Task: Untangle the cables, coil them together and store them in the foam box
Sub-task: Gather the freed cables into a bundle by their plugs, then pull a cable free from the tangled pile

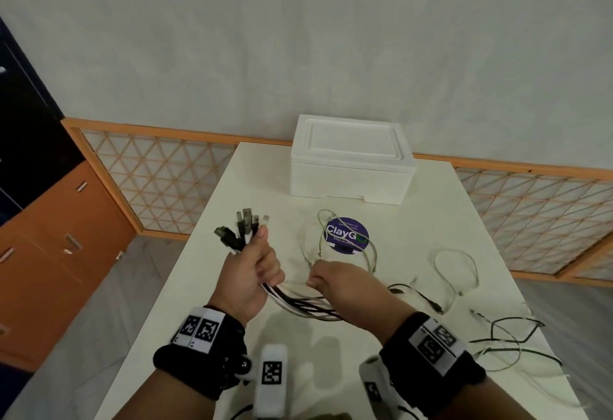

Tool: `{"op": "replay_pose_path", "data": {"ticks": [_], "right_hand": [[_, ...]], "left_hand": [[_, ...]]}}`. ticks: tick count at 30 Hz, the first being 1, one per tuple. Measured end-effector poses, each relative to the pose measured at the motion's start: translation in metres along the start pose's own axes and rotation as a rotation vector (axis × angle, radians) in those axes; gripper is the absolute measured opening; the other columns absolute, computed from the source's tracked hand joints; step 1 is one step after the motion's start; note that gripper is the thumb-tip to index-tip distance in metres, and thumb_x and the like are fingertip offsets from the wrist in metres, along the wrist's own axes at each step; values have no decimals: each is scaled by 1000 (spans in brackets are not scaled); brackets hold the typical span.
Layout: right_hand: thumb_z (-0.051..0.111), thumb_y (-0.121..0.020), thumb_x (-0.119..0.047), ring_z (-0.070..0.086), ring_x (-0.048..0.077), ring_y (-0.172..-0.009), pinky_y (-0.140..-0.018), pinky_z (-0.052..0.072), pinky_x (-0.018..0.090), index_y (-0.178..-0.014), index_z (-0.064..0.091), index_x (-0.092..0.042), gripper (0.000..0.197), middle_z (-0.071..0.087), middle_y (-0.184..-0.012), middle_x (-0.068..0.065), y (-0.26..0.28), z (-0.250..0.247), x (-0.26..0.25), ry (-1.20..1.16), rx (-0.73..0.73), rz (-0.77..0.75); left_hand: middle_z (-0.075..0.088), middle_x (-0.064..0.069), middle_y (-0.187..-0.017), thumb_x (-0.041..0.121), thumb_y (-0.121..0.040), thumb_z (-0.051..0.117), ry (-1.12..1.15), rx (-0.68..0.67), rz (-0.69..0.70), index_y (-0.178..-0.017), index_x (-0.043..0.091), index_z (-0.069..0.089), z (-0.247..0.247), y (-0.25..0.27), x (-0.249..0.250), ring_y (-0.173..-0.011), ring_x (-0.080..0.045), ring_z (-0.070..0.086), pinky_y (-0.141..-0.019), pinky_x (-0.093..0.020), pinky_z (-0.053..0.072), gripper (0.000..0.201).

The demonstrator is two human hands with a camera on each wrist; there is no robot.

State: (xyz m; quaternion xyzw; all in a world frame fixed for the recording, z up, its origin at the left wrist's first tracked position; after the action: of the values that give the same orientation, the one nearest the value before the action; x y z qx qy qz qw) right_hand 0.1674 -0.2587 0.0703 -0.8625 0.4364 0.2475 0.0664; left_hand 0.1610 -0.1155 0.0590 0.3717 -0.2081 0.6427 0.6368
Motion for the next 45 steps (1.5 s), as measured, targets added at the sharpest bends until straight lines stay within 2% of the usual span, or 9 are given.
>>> {"op": "replay_pose_path", "data": {"ticks": [10, 13, 16, 19, 25, 34, 39, 42, 45], "right_hand": [[31, -89, -64, 61, 27, -90, -72, 44, 34, -64, 42, -21, 51, 54, -71, 1, 78, -38, 168, 251, 58, 613], [-1, -58, -91, 59, 22, -100, -83, 44, 36, -91, 56, -26, 92, 61, -97, -2, 72, -43, 145, 424, -35, 560], [25, -45, -98, 45, 16, -126, -105, 33, 32, -134, 43, -30, 113, 50, -136, -7, 38, -27, 64, 160, 8, 287], [70, -62, -67, 56, 21, -113, -93, 45, 33, -131, 38, -26, 86, 58, -126, 0, 13, 17, -11, -91, -175, 98], [47, -85, -27, 59, 26, -98, -68, 37, 28, -98, 51, -24, 14, 64, -102, 2, 28, 18, 47, 184, -174, 174], [59, -77, -36, 54, 10, -60, -56, 41, 22, -77, 52, -27, 12, 54, -63, -6, 86, 12, 137, 139, -468, 412], [60, -64, -73, 53, 7, -104, -91, 40, 21, -117, 58, -30, 68, 58, -114, -11, 51, 28, 145, 67, -323, 358], [55, -91, -34, 51, 14, -115, -98, 38, 24, -120, 59, -26, 31, 55, -123, -7, 7, 37, 137, 169, -108, 243], [53, -85, -12, 54, 26, -106, -85, 49, 39, -110, 61, -22, 28, 54, -114, 1, -14, 61, 142, 325, -130, 234]], "left_hand": [[19, 8, -45, 39, -92, 54, 178, 371, -25, -50, 23, 32, -110, -1, 21, -32, -8, 17, -38, -18, 15, 51], [19, 8, -43, 37, -90, 54, 176, 303, -94, -52, 23, 30, -85, -2, 4, -31, -7, 19, -37, -18, 15, 47], [19, 9, -41, 35, -91, 53, 138, 177, -172, -48, 23, 32, -31, -1, -19, -30, -6, 18, -37, -17, 15, 50], [20, 8, -40, 33, -94, 51, 116, 95, -186, -51, 21, 33, 14, 0, -34, -29, -5, 19, -36, -16, 18, 49], [22, 8, -40, 36, -94, 50, 201, 218, -136, -45, 22, 33, -32, -15, -4, -28, -6, 21, -33, -14, 20, 54], [22, 7, -38, 35, -99, 48, 113, 619, -192, -61, 21, 29, -167, -11, -38, -28, -9, 21, -35, -15, 23, 44], [50, 4, -48, 25, -96, 55, 69, 596, -353, -75, 22, 50, -144, -9, -71, -45, -11, 51, -50, -26, 48, 22], [64, -4, -84, 29, -95, 57, -28, 560, -383, -83, 22, 57, -128, -12, -68, -81, -23, 59, -74, -43, 46, 14], [61, -5, -78, 34, -95, 54, -11, 516, -357, -77, 18, 54, -116, -18, -62, -71, -21, 56, -80, -45, 45, 25]]}}
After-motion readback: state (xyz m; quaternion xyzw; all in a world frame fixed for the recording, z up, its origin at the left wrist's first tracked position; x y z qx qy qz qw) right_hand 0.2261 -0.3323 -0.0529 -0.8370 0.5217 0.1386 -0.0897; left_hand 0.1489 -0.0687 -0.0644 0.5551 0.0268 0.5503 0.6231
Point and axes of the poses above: each hand's wrist, its own y-axis away from the middle knuckle, its own z-axis out of the palm, x = y × z, the point moved 7 cm from there along -y, towards the middle knuckle
